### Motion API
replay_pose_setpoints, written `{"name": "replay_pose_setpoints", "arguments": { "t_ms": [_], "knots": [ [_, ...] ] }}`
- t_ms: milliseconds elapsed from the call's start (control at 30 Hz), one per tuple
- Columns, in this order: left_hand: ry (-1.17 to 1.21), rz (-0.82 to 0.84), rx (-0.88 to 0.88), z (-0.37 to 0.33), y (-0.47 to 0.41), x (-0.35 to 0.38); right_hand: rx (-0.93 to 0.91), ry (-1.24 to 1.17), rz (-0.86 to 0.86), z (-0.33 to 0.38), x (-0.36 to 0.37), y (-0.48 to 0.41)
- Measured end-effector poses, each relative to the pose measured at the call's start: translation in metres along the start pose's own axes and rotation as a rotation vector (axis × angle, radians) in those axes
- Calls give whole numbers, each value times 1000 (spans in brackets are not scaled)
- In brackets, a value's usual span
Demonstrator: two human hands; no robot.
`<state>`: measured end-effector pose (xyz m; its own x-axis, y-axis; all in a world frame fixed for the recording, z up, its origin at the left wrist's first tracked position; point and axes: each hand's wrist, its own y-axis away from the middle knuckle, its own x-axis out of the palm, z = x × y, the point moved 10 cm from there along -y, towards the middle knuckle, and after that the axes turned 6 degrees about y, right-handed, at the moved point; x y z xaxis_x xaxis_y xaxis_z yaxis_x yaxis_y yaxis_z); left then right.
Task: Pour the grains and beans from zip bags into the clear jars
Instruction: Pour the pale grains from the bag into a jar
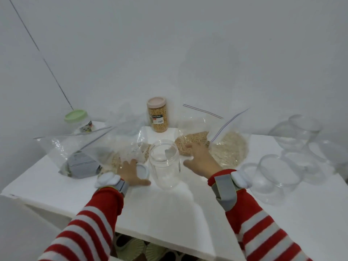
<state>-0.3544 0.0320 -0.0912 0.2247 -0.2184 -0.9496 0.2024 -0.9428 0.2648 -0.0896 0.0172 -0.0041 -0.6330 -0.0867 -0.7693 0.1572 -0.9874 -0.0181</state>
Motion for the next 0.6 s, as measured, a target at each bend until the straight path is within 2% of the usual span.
{"name": "replay_pose_setpoints", "arguments": {
  "t_ms": [67, 100, 133, 200, 233, 333, 400, 467, 533, 600],
  "knots": [
    [6, -31, 34, -5, -1, 6, 61, -47, -442, -15, -65, 1],
    [-4, -16, 49, -6, -2, 9, 134, -26, -579, -25, -86, 2],
    [-18, 7, 56, -6, -3, 8, 240, -2, -634, -37, -99, 0],
    [-24, 4, 71, -9, -5, -11, 477, -26, -583, -69, -101, -10],
    [50, -75, 96, -16, -3, -32, 549, -99, -543, -82, -97, -13],
    [392, -390, 260, -59, 20, -111, 557, -496, -482, -102, -80, -21],
    [522, -527, 435, -103, 49, -149, 484, -510, -466, -96, -75, -21],
    [642, -502, 587, -150, 77, -160, 373, -524, -482, -81, -79, -19],
    [757, -347, 662, -190, 90, -145, 290, -652, -488, -68, -86, -9],
    [896, -143, 656, -220, 95, -119, 224, -803, -471, -58, -94, 7]
  ]
}}
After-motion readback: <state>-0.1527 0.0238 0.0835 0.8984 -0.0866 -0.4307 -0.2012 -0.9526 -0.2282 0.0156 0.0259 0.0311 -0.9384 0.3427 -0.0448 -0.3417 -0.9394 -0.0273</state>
